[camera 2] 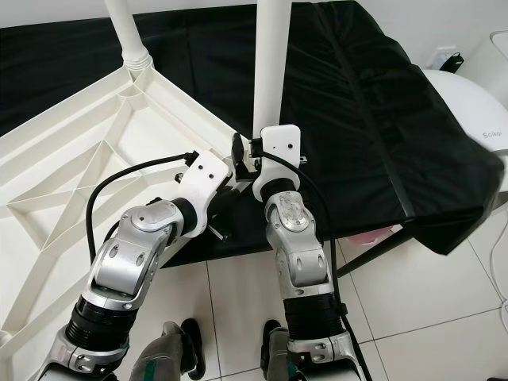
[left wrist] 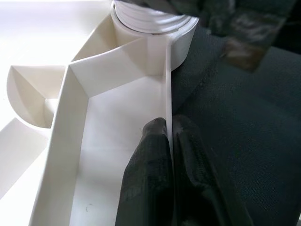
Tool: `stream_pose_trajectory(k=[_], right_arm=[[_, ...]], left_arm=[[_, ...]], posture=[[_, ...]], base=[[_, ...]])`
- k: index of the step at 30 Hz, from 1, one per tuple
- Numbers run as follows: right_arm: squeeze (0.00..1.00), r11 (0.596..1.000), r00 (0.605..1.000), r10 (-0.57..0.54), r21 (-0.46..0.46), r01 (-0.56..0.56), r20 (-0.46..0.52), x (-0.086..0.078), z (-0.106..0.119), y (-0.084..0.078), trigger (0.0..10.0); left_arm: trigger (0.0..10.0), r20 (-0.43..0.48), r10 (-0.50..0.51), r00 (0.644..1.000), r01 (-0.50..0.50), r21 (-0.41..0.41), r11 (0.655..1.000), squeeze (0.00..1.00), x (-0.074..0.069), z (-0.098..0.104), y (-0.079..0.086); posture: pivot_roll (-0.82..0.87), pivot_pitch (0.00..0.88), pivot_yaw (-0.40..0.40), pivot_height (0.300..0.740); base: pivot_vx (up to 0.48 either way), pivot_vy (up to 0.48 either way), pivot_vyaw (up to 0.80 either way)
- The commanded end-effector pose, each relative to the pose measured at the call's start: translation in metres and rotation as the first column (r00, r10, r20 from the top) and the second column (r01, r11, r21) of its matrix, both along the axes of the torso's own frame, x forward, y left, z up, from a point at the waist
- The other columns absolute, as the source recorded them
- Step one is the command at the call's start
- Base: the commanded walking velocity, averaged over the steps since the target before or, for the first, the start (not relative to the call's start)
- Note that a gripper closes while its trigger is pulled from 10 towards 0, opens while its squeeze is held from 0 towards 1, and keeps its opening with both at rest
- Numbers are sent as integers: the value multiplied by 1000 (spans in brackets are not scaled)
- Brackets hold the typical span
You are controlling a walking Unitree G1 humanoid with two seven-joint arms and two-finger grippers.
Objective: Building children table
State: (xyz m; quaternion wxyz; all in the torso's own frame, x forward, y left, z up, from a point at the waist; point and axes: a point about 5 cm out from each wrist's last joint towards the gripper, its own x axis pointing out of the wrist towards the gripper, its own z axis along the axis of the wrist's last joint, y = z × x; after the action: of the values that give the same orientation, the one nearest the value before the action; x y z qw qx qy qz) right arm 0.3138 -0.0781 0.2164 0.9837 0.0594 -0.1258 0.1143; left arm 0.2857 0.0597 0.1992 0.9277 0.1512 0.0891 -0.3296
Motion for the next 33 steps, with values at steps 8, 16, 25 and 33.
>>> stream_pose_trajectory(k=[8,16,25,33], right_arm=[[0,987,989,150,-64,-148,19,7,3,-28,10000],[0,967,971,236,-109,-232,26,12,6,-38,10000],[0,861,880,475,-202,-466,-6,17,6,-40,10000],[0,767,796,604,-244,-594,-40,21,7,-43,10000]], left_arm=[[10000,132,67,989,-72,34,997,0,-4,6,10],[10000,142,30,989,-38,58,998,0,-5,7,12],[10000,153,1,988,-12,72,997,0,-6,10,13],[10000,162,-7,987,-4,69,998,0,-7,13,14]], posture=[[-106,227,-13,740],[-106,225,-10,740],[-100,225,-3,740],[-96,229,1,740]], base=[[0,0,0],[0,0,0],[0,0,0],[0,0,0]])
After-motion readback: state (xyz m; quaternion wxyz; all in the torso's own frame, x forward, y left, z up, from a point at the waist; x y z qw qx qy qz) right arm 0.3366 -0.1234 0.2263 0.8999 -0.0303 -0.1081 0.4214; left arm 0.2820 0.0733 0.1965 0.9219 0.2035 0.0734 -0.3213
